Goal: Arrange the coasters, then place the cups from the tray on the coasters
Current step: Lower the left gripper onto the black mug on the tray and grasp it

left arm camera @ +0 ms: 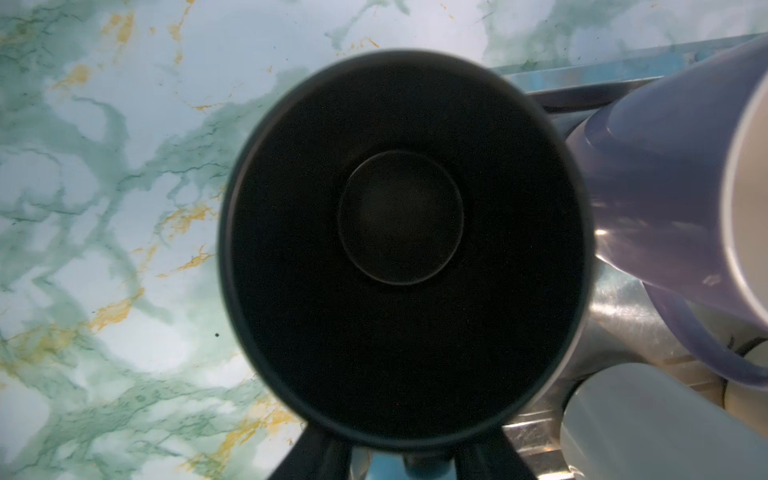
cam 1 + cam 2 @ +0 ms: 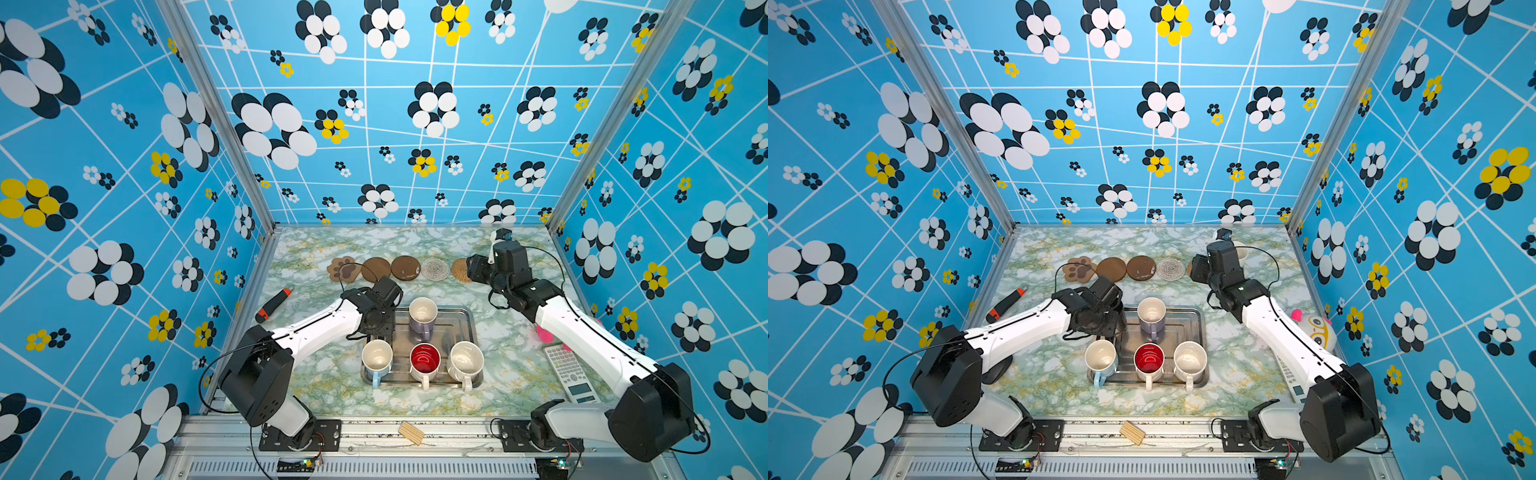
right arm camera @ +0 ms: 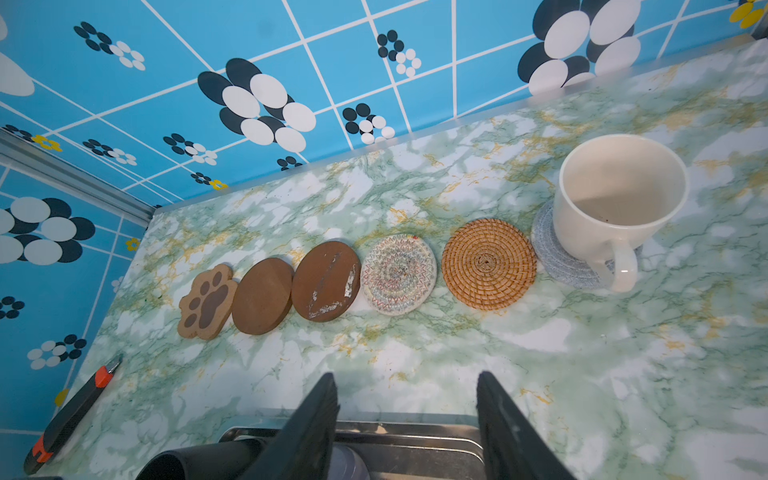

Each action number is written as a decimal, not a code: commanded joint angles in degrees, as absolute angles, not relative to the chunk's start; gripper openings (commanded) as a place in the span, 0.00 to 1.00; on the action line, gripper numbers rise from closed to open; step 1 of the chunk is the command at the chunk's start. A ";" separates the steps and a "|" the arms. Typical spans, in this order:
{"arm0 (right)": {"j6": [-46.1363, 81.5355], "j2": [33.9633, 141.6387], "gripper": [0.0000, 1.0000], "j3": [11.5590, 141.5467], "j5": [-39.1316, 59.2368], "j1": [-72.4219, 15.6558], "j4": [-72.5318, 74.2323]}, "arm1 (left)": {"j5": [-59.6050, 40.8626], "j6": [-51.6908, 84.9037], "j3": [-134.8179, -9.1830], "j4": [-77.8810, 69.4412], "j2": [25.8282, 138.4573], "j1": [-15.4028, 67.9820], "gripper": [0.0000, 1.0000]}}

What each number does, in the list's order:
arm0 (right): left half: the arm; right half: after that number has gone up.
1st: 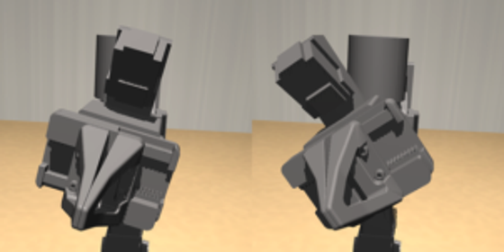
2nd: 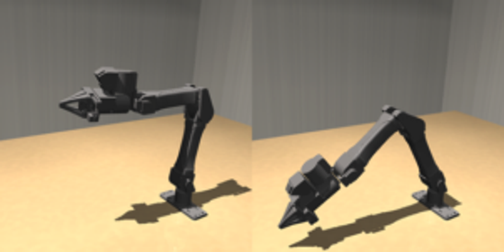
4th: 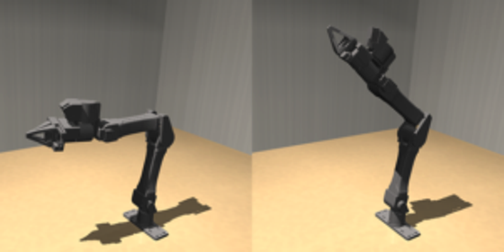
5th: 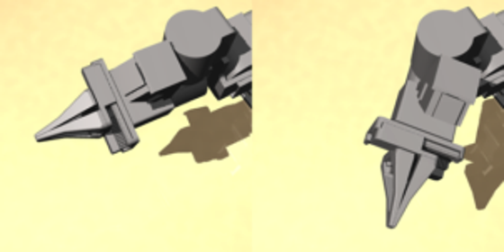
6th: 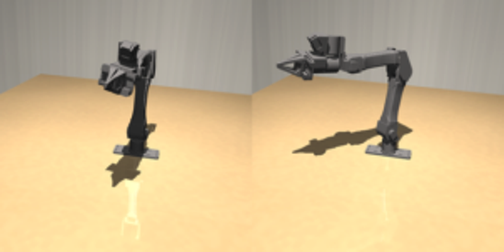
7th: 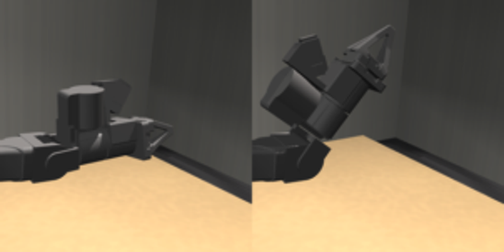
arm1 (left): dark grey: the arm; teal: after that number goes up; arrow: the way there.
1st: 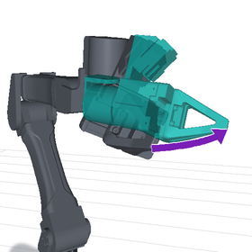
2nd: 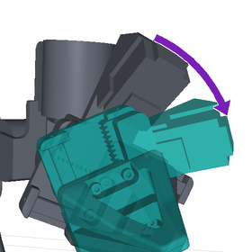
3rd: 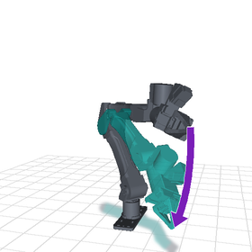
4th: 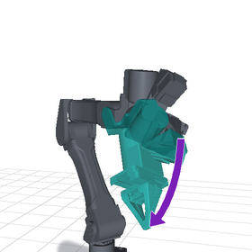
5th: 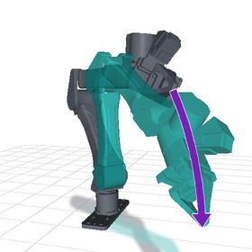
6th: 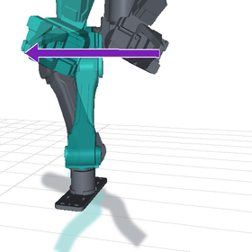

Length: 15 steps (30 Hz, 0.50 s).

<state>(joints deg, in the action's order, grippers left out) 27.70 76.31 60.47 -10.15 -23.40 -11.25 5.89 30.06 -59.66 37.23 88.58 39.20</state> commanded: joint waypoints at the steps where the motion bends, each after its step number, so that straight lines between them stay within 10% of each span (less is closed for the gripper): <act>1: 27.33 77.34 0.56 60.32 -9.49 -22.89 -10.20 | 7.82 30.51 -58.94 36.65 90.07 39.46 0.37; 15: 27.51 77.78 0.56 60.46 -9.12 -22.85 -10.21 | 8.45 30.97 -58.71 35.15 90.78 39.46 0.27</act>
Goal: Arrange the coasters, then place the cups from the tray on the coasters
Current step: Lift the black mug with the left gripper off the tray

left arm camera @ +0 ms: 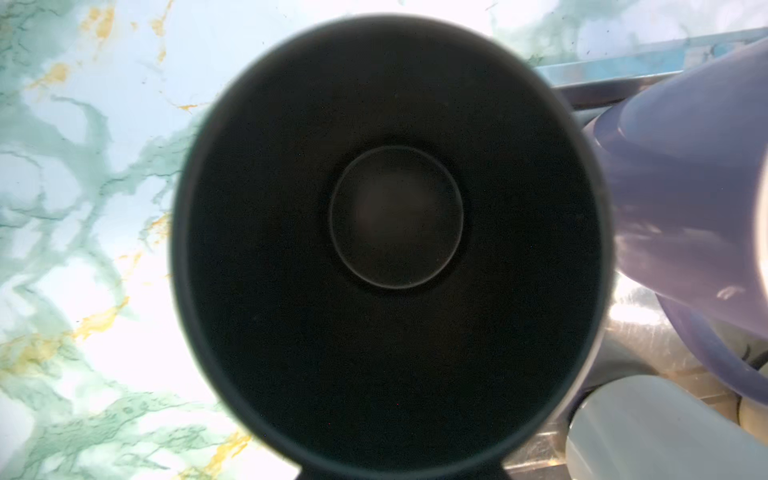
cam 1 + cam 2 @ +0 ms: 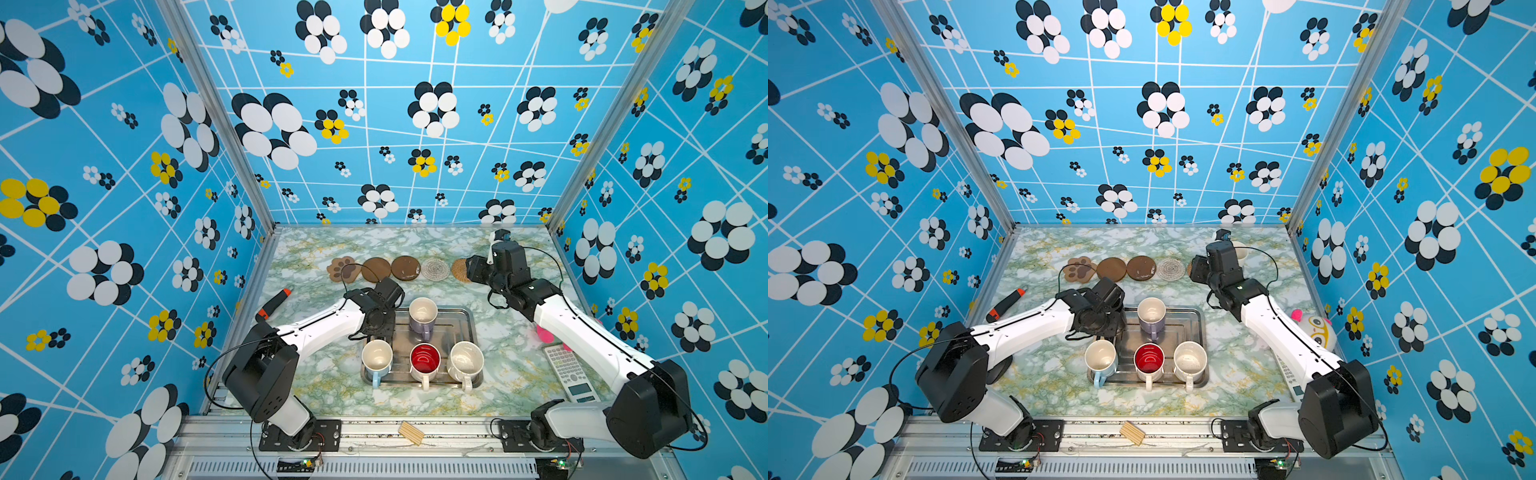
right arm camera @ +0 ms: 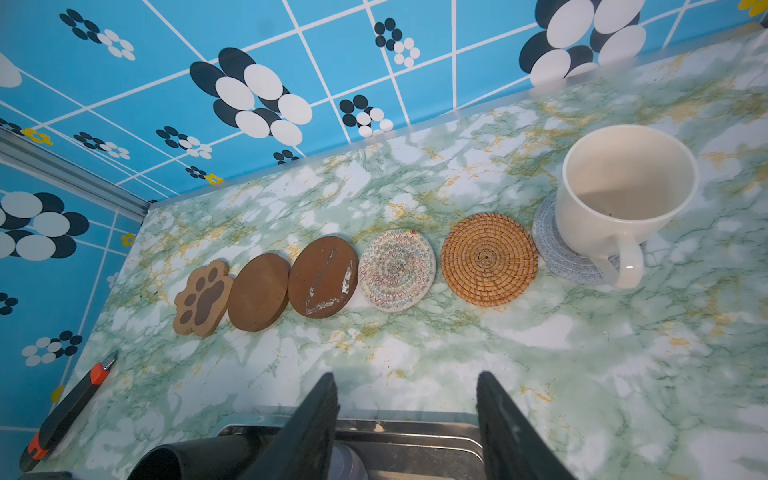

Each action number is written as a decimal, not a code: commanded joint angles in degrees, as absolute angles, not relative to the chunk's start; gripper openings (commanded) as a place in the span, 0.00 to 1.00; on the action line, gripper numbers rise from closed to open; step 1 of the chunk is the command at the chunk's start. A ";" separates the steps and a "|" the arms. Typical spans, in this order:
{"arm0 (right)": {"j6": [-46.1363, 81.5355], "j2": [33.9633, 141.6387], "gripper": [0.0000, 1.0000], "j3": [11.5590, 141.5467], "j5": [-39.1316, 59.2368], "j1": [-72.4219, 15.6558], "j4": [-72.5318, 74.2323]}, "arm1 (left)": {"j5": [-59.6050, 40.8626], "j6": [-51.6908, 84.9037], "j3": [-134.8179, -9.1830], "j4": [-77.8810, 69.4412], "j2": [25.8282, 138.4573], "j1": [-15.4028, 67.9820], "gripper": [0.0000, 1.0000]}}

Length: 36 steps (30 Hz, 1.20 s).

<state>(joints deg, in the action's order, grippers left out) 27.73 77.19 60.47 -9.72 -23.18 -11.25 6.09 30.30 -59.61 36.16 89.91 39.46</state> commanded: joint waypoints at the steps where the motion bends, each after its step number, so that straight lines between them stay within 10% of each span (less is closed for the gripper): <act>1: 27.51 77.78 0.56 60.47 -9.05 -22.83 -10.28 | 8.39 31.01 -58.71 35.08 90.87 39.46 0.26; 15: 27.60 78.03 0.56 60.86 -8.62 -22.83 -10.37 | 8.87 30.83 -59.24 35.06 91.23 39.54 0.00; 36: 27.60 77.67 0.56 60.77 -8.88 -22.84 -10.72 | 12.22 31.29 -58.44 31.48 84.10 41.48 0.00</act>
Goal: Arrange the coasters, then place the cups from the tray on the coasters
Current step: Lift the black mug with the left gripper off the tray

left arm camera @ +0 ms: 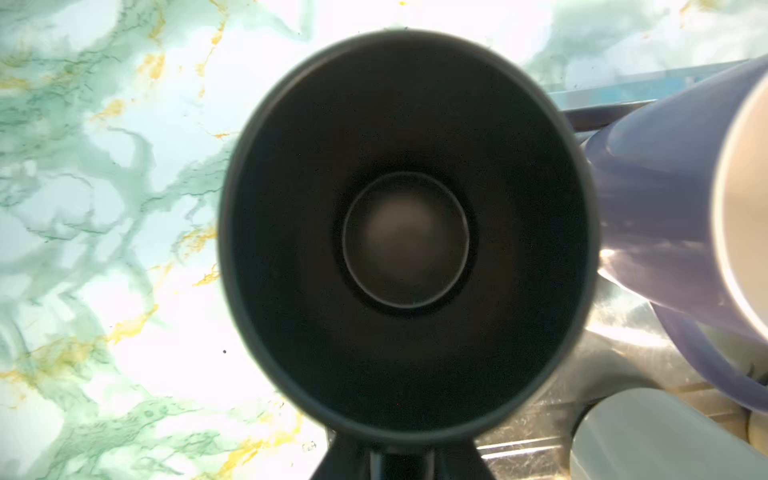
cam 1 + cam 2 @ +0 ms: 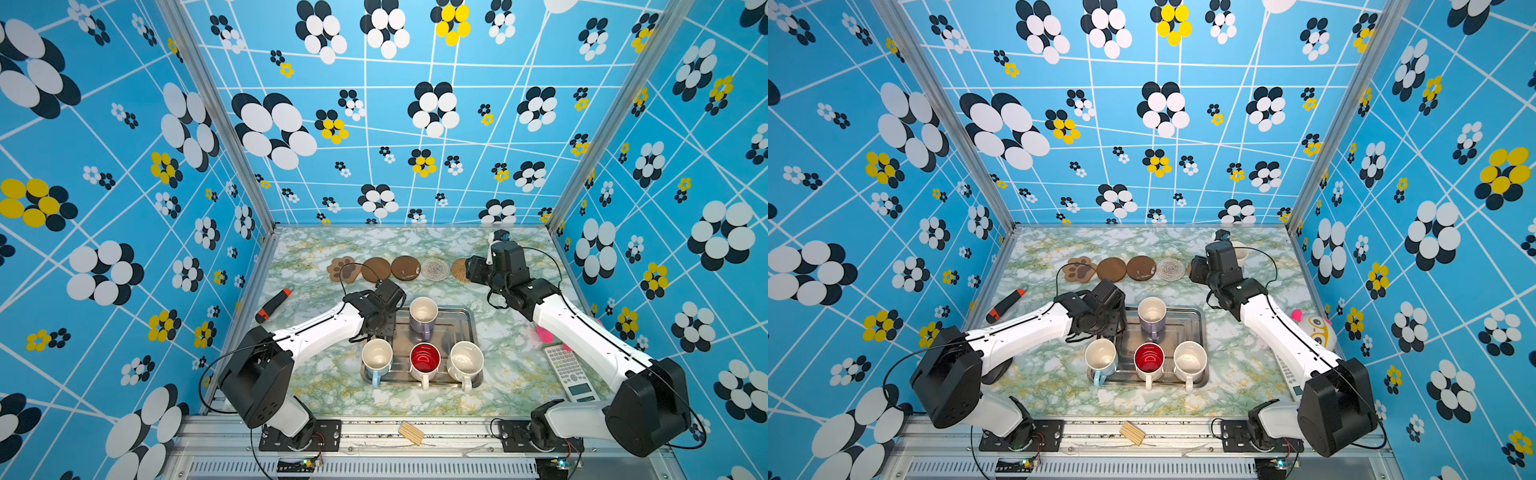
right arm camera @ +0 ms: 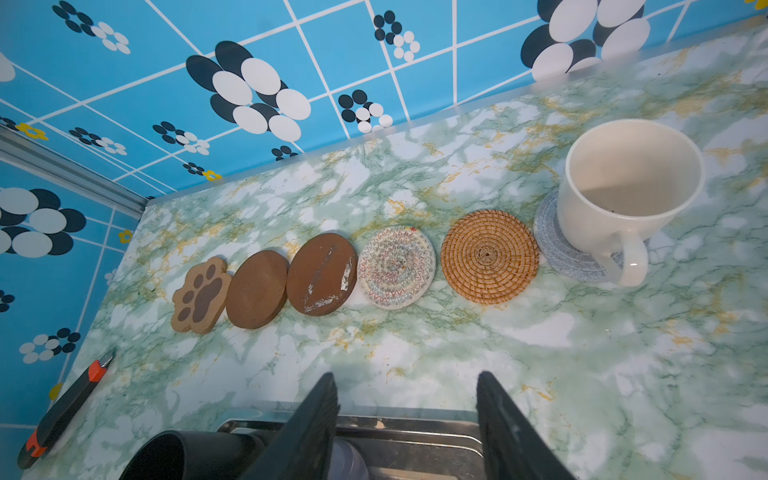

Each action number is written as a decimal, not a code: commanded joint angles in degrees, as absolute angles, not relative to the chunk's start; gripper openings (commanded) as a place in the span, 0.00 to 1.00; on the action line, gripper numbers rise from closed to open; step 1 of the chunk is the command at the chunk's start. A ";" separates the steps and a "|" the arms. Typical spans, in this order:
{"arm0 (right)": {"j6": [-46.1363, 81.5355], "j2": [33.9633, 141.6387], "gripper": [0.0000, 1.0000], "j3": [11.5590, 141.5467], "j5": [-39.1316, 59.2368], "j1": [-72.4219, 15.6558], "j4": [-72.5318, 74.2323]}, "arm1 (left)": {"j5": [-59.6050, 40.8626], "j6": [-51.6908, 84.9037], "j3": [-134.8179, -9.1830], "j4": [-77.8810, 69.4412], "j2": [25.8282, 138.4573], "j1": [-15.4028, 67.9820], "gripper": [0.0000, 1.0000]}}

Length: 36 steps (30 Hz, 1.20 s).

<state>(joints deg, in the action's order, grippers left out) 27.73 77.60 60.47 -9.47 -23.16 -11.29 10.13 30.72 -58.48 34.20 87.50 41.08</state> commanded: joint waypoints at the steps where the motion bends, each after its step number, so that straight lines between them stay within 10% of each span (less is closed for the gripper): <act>1: 27.60 77.67 0.56 60.73 -8.88 -22.84 -10.72 | 12.22 31.29 -58.42 31.38 83.79 41.56 0.00; 36: 29.94 79.20 0.55 62.78 -3.98 -22.85 -11.11 | 17.84 29.63 -59.30 29.17 77.22 41.58 0.00</act>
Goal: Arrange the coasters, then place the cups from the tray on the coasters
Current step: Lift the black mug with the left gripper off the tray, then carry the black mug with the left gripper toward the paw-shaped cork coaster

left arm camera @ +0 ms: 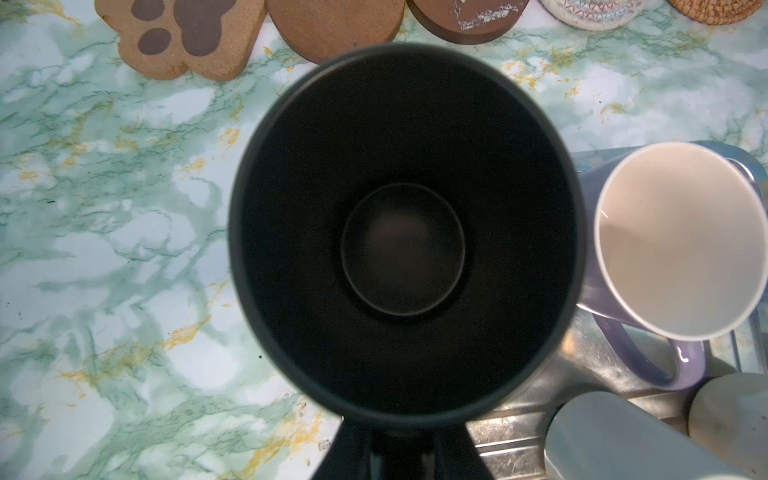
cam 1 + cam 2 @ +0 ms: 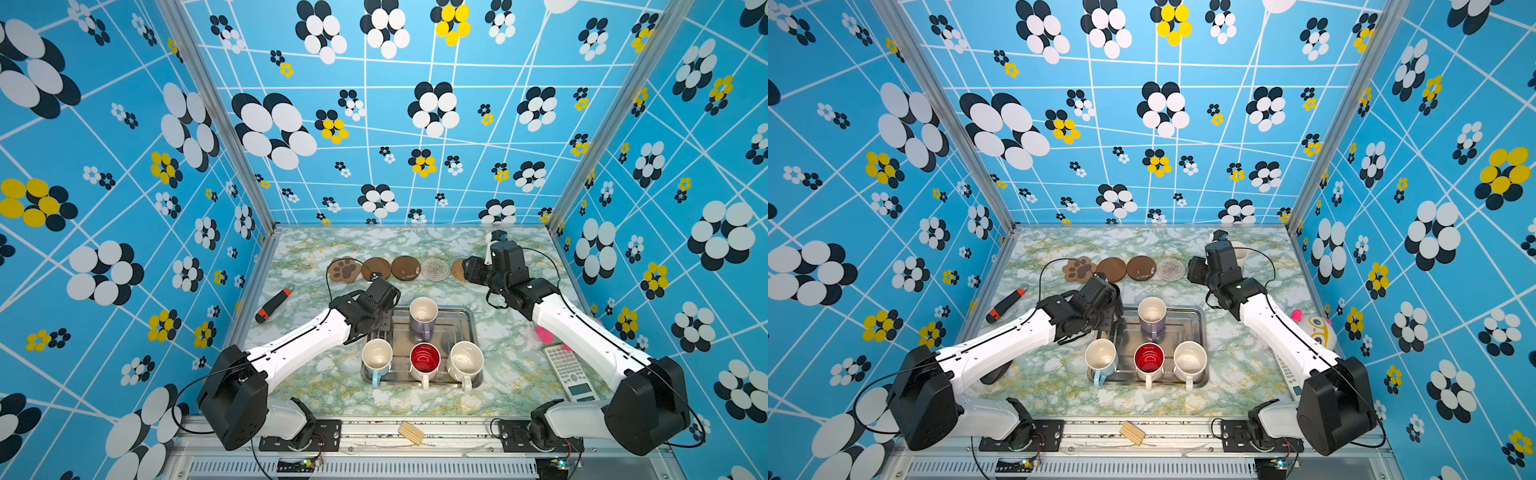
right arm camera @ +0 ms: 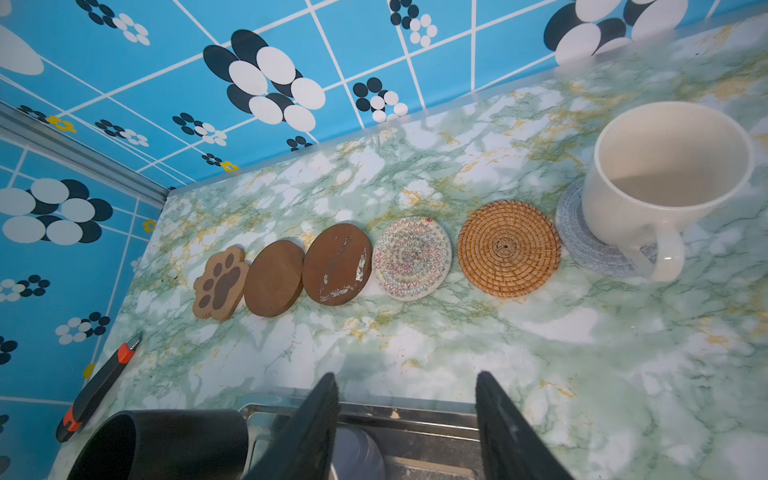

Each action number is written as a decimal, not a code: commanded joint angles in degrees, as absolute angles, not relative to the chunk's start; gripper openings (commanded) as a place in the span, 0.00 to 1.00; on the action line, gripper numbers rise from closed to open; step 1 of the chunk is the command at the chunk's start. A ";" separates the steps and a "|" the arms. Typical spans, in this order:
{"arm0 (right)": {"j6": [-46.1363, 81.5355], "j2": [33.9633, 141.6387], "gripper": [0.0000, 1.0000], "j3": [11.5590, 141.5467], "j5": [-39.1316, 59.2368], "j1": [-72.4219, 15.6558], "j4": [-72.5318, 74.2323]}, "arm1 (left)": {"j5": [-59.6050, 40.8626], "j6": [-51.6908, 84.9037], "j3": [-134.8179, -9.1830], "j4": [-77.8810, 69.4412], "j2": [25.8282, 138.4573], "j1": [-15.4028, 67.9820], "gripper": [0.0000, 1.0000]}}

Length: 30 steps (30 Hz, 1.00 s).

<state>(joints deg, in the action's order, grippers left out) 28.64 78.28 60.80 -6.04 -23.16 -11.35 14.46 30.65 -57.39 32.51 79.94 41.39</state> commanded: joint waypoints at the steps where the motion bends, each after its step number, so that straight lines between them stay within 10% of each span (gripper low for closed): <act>1: 30.18 79.45 0.55 63.05 -3.51 -22.85 -11.27 | 18.08 29.46 -59.45 29.35 77.25 41.50 0.00; 30: 34.45 86.27 0.51 69.70 4.11 -25.20 -15.02 | 19.83 22.99 -63.79 29.70 73.28 31.64 0.00</act>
<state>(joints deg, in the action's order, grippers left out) 33.91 85.01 68.01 2.92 -24.91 -14.74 16.97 24.58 -59.77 32.97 74.13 32.47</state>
